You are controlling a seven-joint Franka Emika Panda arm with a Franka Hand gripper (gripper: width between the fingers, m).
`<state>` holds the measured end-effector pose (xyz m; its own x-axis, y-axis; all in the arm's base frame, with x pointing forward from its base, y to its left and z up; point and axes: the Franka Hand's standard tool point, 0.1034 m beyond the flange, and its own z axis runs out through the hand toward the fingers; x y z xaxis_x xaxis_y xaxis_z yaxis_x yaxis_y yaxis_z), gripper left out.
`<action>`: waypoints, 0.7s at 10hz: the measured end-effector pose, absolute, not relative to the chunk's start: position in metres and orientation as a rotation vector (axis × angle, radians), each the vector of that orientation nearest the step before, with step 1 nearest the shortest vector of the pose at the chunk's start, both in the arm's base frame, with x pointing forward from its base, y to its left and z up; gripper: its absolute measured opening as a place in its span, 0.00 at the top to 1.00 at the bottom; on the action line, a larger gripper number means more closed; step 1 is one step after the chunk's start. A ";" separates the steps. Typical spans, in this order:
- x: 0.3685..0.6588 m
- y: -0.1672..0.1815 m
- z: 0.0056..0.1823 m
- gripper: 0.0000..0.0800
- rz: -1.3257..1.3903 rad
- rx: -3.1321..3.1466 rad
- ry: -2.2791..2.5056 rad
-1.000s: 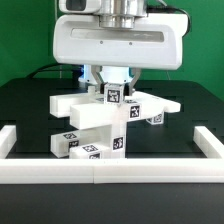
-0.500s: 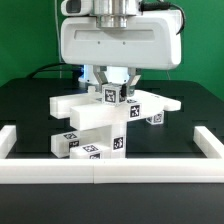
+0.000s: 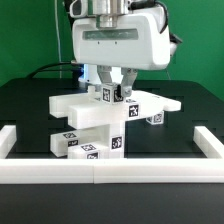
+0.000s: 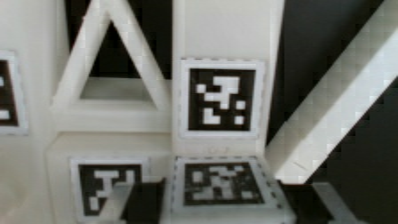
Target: Assemble chair
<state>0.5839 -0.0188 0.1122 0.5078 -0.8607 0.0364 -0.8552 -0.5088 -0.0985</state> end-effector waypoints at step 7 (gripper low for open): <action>0.584 -0.013 0.111 0.20 -0.134 -2.851 1.198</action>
Offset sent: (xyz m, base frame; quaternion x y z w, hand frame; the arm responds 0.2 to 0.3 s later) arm 0.0030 0.0016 -0.0007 -0.0344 0.0198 -0.1573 0.9868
